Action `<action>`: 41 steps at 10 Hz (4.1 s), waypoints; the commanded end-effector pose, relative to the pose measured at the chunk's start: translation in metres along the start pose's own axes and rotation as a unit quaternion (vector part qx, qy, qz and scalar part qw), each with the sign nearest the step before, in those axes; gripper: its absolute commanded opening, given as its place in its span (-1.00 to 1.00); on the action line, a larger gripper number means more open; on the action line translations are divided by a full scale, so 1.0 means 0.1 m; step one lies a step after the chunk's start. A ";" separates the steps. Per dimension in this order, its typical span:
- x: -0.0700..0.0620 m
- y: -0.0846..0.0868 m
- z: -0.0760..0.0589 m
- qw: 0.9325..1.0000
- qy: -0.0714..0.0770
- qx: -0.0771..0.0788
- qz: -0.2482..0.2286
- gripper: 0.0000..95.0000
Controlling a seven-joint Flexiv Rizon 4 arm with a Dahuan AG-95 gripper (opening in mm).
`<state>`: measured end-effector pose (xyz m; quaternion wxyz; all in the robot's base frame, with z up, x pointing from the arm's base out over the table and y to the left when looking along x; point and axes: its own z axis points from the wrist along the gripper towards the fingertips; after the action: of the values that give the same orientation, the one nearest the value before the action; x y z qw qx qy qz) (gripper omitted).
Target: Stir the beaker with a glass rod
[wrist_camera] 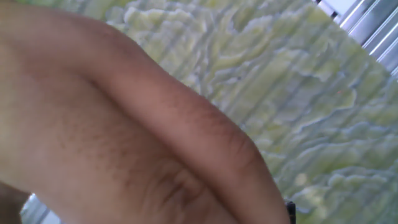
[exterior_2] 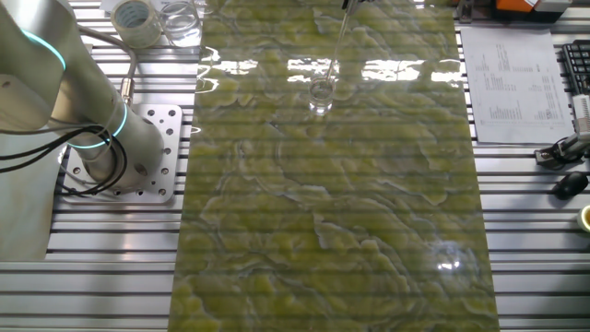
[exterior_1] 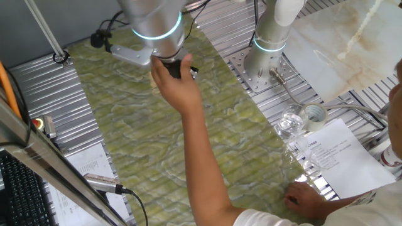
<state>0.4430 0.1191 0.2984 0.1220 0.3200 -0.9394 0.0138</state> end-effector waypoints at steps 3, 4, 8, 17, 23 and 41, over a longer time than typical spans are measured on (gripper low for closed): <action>0.00 0.00 0.00 0.998 -0.051 -0.030 -0.011 -1.00; 0.00 0.00 0.00 0.998 -0.051 -0.025 -0.011 -1.00; -0.01 0.02 0.00 0.998 -0.049 -0.023 -0.011 -1.00; 0.02 0.04 -0.05 0.999 -0.043 -0.026 0.001 -1.00; 0.03 0.10 -0.14 0.999 -0.037 -0.029 0.018 -1.00; 0.05 0.09 -0.11 0.998 -0.036 -0.004 0.052 -1.00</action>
<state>0.4363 0.1245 0.3102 0.0894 0.2718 -0.9582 0.0055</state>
